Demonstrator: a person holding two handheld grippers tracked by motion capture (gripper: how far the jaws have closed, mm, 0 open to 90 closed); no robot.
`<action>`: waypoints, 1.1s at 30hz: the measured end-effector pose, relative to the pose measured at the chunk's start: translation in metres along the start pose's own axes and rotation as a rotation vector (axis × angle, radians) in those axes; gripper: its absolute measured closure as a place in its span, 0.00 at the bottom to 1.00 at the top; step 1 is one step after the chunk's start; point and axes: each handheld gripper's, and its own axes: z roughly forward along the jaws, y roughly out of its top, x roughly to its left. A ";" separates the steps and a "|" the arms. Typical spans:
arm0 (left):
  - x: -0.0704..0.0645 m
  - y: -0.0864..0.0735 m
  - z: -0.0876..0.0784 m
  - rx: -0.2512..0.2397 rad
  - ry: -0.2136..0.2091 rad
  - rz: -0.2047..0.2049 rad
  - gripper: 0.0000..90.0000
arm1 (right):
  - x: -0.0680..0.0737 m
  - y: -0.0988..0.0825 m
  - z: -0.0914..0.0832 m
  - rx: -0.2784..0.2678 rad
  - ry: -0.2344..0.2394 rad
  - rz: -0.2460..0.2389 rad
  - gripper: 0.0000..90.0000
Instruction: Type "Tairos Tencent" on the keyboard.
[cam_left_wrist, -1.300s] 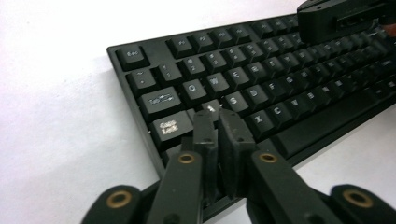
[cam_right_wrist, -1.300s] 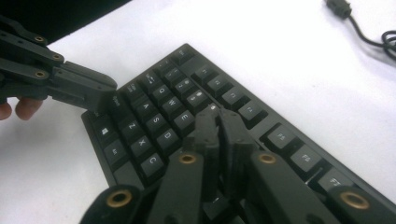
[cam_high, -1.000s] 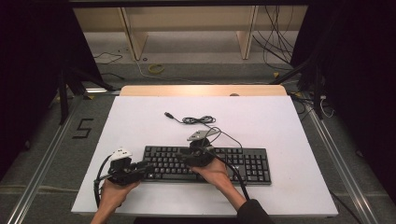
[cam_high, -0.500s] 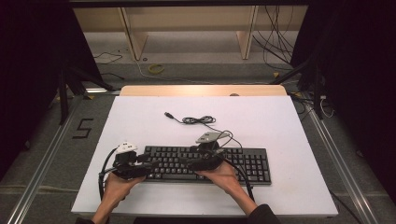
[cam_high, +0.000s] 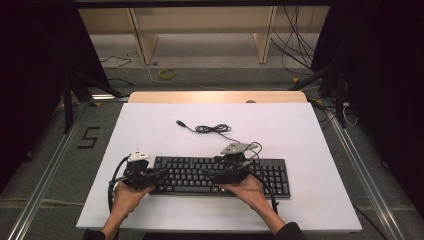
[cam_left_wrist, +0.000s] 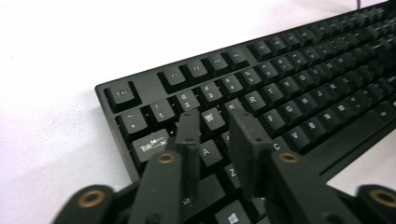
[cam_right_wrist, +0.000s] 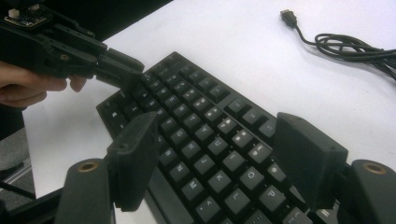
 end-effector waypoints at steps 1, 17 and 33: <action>0.000 0.000 0.000 0.000 0.001 -0.004 0.87 | -0.001 -0.001 -0.001 -0.002 -0.003 -0.001 0.36; -0.002 0.000 0.011 0.062 0.012 0.038 0.99 | -0.007 -0.008 -0.005 -0.005 -0.014 0.014 0.35; -0.003 -0.002 0.017 0.082 0.008 0.033 1.00 | -0.008 -0.008 -0.003 0.005 -0.021 0.012 0.36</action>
